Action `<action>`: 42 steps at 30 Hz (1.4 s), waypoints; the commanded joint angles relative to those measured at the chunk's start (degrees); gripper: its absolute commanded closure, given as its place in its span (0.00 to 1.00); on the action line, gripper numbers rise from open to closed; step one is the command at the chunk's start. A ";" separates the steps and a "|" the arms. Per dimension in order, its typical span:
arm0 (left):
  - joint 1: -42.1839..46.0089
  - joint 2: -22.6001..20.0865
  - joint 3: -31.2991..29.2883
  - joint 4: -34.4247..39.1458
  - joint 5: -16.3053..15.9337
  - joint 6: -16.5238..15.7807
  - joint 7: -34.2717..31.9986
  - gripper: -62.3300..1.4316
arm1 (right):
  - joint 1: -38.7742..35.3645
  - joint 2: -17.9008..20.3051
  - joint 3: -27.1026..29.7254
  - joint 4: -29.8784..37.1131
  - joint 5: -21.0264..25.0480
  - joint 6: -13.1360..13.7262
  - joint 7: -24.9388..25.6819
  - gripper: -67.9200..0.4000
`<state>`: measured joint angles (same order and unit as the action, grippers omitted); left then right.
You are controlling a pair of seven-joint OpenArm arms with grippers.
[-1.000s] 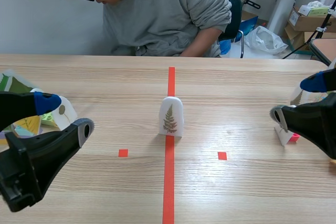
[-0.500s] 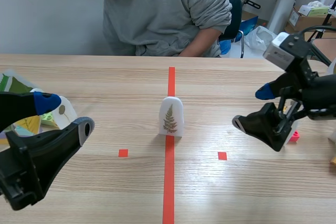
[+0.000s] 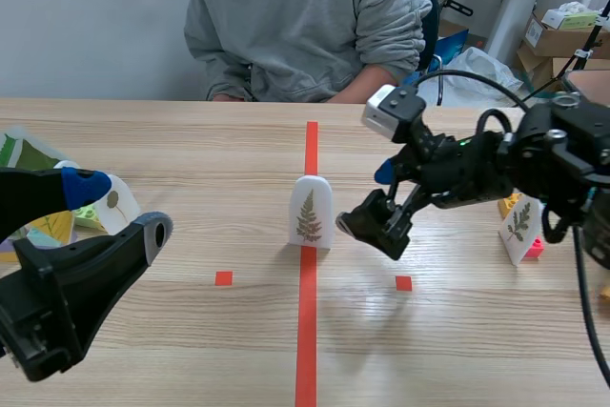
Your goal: Do the leaf sorting experiment
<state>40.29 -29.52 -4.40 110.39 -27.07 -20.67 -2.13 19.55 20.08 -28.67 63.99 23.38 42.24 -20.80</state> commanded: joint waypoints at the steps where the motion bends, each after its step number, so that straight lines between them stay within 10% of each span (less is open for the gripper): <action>1: -0.15 0.28 0.31 0.68 -0.33 -0.07 -0.98 0.25 | 1.68 -0.59 -0.46 0.07 -0.17 0.48 1.42 0.18; 24: -0.15 0.28 0.31 0.68 -0.35 -0.09 -1.01 0.25 | 6.29 -10.23 -4.20 -14.73 -11.39 -1.57 12.90 0.19; 42: -0.15 0.28 0.31 0.68 -0.35 -0.09 -1.01 0.25 | 6.21 -10.25 -4.42 -14.73 -11.39 -3.06 15.89 0.63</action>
<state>40.29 -29.52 -4.40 110.39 -27.07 -20.67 -2.15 24.25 10.00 -32.93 48.36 11.53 39.55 -6.00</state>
